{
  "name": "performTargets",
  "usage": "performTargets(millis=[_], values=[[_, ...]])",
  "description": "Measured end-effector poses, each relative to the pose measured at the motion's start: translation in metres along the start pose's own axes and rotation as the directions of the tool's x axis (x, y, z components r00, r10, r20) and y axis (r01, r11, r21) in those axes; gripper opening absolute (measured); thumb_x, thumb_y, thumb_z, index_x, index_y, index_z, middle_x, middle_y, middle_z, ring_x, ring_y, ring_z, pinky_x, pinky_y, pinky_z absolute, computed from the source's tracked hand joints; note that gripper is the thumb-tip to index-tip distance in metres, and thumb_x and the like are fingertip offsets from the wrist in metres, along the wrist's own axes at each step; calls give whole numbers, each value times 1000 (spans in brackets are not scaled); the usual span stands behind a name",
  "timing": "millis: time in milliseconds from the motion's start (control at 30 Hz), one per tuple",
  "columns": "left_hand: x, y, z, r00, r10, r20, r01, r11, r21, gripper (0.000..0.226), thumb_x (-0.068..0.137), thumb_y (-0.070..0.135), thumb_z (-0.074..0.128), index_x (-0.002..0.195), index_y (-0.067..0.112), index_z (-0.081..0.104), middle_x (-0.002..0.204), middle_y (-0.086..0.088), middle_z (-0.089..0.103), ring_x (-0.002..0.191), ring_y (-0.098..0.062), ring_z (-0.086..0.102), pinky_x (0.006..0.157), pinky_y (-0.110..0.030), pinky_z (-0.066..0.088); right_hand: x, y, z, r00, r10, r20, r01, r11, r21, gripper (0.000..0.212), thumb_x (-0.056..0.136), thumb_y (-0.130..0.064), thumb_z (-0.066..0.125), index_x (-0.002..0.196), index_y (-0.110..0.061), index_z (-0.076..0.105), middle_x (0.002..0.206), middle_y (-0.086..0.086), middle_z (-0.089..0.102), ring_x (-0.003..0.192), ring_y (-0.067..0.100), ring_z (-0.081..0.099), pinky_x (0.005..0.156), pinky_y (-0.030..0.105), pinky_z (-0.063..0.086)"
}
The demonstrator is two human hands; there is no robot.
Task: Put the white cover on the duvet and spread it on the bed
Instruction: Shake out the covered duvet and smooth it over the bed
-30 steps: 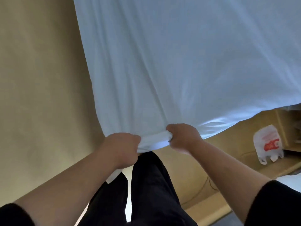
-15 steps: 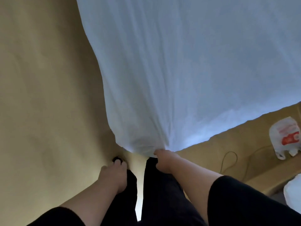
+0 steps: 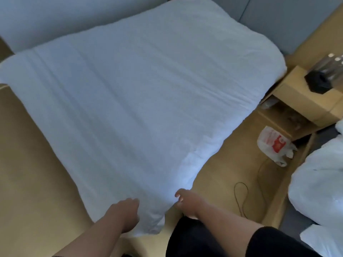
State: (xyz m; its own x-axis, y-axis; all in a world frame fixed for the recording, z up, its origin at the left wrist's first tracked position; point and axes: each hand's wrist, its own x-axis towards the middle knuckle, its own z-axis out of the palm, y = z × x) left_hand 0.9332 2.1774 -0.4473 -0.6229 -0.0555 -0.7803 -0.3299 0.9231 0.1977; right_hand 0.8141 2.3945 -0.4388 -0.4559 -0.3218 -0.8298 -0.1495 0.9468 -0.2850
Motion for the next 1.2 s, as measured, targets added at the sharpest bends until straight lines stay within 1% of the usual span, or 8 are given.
performTargets(millis=[300,567,633,733,833,1000,1100,1200], values=[[100,142,-47,999,-24,42,22,999,43,34,98,28,37,129,21,46,133,-3,54,119,-23,55,91,-33,41,55,168,-108,968,251,10,-207,775,597,23,92,-23,49,112,-24,61,112,7,66,105,23,64,92,36,54],[209,304,-109,998,39,-42,-38,999,30,15,97,30,38,101,19,48,91,2,56,87,-22,55,72,-34,44,135,295,-227,943,334,13,-147,379,914,15,100,-1,43,109,-5,54,83,10,58,64,16,51,45,18,40],[237,332,-119,987,83,-135,-73,994,80,19,100,35,37,94,19,47,84,3,52,87,-23,57,67,-33,39,162,311,-236,931,364,23,-137,290,947,14,103,-7,43,111,-10,54,86,8,62,67,16,54,51,21,39],[288,353,-123,967,69,-247,-25,984,179,40,100,48,38,126,19,49,118,-1,56,106,-24,55,83,-35,48,202,321,-230,925,377,40,-131,218,967,13,103,-14,46,109,-16,57,96,6,64,80,17,54,59,24,38],[347,348,-118,965,-70,-254,125,971,204,79,94,60,48,151,12,21,153,-10,28,128,-35,41,98,-41,46,241,319,-214,930,358,84,-147,150,978,12,102,-24,49,105,-19,59,96,3,63,88,16,57,64,25,40],[418,328,-86,966,-170,-197,231,907,352,121,83,66,64,155,0,-9,162,-25,1,140,-55,23,112,-46,38,303,310,-186,922,365,130,-162,59,985,18,89,-48,57,99,-34,61,114,0,66,105,19,61,78,30,44],[434,326,-72,958,-199,-205,276,832,482,105,92,43,61,153,-4,-10,160,-29,-2,140,-57,23,113,-44,38,339,302,-190,926,356,126,-122,-32,992,48,86,-53,60,128,-32,57,128,-2,58,118,23,53,97,37,43],[431,320,-88,968,-153,-199,225,879,420,69,91,17,57,148,1,21,150,-21,30,132,-43,41,95,-38,48,361,290,-198,937,333,101,-48,-165,985,49,91,-38,62,136,-21,54,128,0,63,119,21,59,95,37,39]])
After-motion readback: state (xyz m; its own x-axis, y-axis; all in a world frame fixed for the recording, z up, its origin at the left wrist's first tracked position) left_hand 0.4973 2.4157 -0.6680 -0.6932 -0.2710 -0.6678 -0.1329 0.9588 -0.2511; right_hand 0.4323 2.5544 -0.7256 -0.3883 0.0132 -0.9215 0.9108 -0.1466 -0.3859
